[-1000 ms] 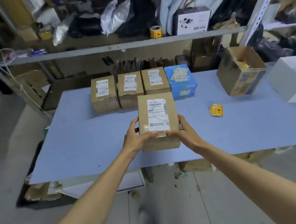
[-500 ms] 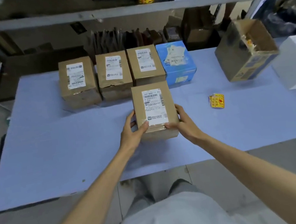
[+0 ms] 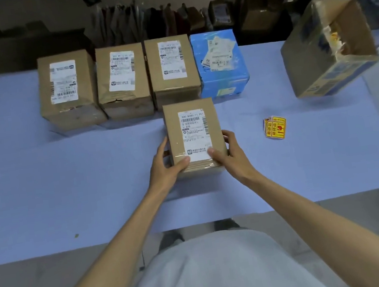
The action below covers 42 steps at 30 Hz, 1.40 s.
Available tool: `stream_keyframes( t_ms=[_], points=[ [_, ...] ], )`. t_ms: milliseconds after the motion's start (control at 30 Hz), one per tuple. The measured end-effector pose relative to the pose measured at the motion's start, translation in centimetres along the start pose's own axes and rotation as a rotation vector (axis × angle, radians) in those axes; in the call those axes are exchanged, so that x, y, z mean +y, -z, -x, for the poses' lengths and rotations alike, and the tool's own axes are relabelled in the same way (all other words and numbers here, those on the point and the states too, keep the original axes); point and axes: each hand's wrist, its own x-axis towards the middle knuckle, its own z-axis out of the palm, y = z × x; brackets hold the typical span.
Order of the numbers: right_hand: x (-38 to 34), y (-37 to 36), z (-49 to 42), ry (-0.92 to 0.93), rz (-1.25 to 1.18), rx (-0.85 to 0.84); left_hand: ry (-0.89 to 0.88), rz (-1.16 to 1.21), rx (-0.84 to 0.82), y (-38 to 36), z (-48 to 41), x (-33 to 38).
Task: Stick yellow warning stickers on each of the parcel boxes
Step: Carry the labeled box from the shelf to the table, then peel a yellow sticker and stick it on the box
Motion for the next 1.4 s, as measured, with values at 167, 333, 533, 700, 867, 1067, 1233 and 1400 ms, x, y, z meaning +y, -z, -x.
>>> stream_keyframes(
  t_ms=[167,333,533,700,867,1067,1233,1400],
  points=[
    [0.1,1.9,-1.4,0.036,0.034,-0.086,0.035,-0.011,0.06,-1.0,-0.5,0.3],
    [-0.2,2.9,-1.7,0.063,0.023,-0.148,0.068,-0.021,0.113,-2.3,0.1,0.2],
    [-0.1,2.9,-1.9,0.085,0.043,-0.14,0.054,-0.042,0.076,-1.8,-0.4,0.2],
    [-0.1,3.0,-1.8,0.101,0.012,-0.159,0.02,-0.03,0.098,-2.0,-0.9,0.0],
    [-0.9,3.4,-1.6,0.105,0.021,-0.167,-0.007,-0.005,0.097,-2.4,-1.2,0.2],
    [-1.3,3.6,-1.8,0.118,0.025,-0.16,-0.003,-0.015,0.093,-2.4,-1.4,0.7],
    [-1.1,3.7,-1.6,0.122,0.02,-0.165,0.006,-0.026,0.065,-2.3,-1.5,0.8],
    [-1.1,3.8,-1.8,0.11,0.015,-0.196,0.002,-0.043,0.059,-2.4,-1.3,0.8]
  ],
)
